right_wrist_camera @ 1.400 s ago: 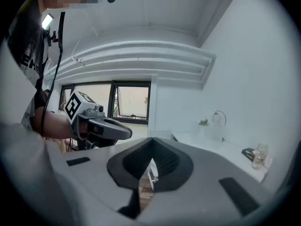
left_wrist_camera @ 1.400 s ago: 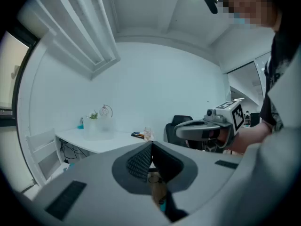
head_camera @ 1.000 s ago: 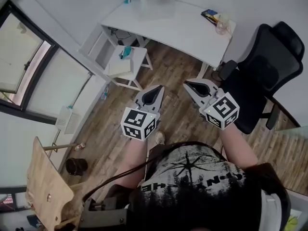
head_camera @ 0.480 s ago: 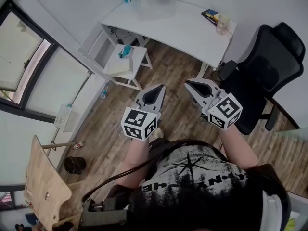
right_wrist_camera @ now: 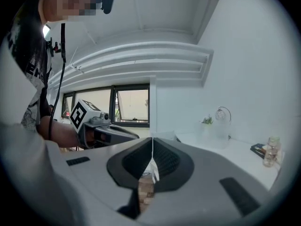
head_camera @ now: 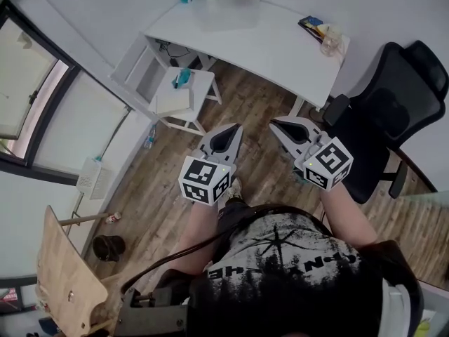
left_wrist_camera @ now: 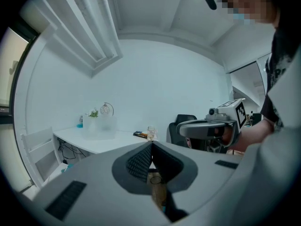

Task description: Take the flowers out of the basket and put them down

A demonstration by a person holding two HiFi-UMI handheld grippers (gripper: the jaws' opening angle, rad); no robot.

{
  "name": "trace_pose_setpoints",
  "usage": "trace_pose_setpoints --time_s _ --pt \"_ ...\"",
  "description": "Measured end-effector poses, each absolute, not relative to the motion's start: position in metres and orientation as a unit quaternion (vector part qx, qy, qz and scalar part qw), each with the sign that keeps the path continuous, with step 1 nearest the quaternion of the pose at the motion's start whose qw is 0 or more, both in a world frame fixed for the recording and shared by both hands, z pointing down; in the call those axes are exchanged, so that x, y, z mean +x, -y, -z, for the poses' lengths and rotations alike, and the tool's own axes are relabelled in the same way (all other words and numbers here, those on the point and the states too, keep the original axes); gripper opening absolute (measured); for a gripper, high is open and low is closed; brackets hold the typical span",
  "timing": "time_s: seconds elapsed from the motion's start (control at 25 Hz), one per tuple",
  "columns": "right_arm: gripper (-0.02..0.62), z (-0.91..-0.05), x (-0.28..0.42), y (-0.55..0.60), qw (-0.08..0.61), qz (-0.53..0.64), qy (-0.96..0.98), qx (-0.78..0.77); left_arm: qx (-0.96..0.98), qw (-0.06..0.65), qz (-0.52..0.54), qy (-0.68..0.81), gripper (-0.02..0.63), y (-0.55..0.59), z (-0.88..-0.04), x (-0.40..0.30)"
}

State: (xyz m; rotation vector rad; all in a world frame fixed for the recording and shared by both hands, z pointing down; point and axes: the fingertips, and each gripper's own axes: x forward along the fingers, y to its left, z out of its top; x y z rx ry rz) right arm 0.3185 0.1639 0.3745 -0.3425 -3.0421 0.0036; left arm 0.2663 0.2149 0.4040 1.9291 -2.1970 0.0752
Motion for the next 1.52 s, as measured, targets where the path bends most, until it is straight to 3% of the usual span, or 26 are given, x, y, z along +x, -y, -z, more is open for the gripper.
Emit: trace_pose_setpoints --time_s 0.8,1.52 --pt "0.02 -0.369 0.122 -0.12 0.031 -0.013 0.999 -0.039 0.712 0.117 -0.055 0.69 0.011 -0.165 -0.412 0.058" --pt "0.02 -0.414 0.041 -0.075 0.076 -0.032 0.996 -0.038 0.701 0.121 -0.039 0.702 0.011 -0.128 -0.424 -0.035"
